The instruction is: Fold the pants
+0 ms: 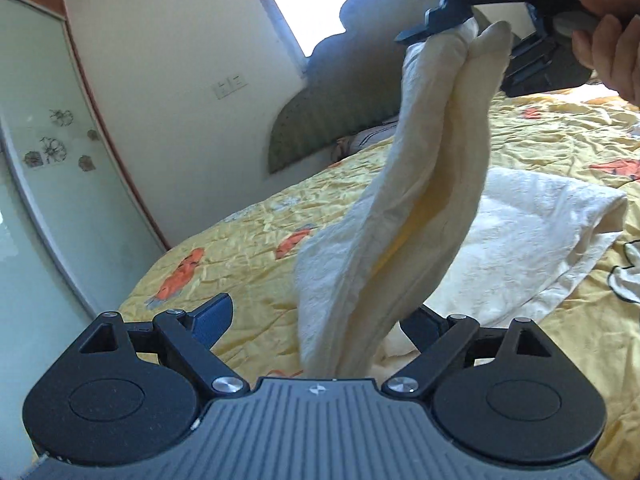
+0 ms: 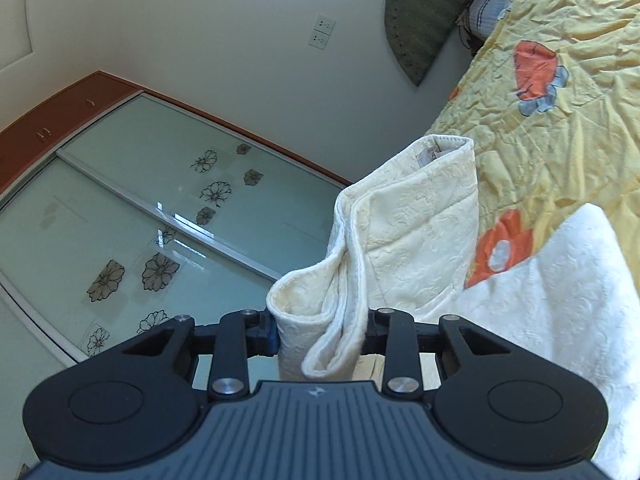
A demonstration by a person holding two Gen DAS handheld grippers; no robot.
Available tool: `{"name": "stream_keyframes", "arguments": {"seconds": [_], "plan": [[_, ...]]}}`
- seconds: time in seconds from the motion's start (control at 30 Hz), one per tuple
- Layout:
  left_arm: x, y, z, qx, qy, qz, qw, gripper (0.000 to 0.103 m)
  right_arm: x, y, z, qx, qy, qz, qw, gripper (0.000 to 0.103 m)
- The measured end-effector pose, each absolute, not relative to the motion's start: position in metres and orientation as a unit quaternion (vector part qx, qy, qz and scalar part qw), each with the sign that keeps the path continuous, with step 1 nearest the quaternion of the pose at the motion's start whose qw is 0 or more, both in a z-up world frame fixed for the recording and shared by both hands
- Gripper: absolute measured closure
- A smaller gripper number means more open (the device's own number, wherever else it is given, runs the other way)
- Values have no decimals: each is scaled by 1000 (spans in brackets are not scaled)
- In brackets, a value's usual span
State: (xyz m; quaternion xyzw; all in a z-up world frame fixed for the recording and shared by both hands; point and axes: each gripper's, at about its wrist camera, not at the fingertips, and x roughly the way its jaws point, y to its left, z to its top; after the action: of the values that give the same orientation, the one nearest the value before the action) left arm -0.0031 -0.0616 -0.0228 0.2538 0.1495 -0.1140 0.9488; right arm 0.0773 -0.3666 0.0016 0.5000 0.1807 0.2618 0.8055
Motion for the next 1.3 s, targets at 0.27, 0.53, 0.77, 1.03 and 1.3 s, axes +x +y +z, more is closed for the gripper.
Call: {"name": "stream_keyframes", "arguments": {"seconds": [0.27,0.53,0.77,1.03,1.3], "plan": [[5,-18,-35,224,243,-95,939,13,72,-376,-33,518,203,223,801,71],[-2,-29,-36,256,224,-107,934,13,42,-391,-53,461,220,167,843,71],[4,-23,-31,240,241,-141,930,14,24,-405,-96,500,254,128,818,71],[-7,-6,10,158,230,-203,939,11,-30,-406,-39,368,201,3,908,68],[17,-48,-5,173,255,-208,928,13,-26,-365,-46,444,248,142,849,60]]}}
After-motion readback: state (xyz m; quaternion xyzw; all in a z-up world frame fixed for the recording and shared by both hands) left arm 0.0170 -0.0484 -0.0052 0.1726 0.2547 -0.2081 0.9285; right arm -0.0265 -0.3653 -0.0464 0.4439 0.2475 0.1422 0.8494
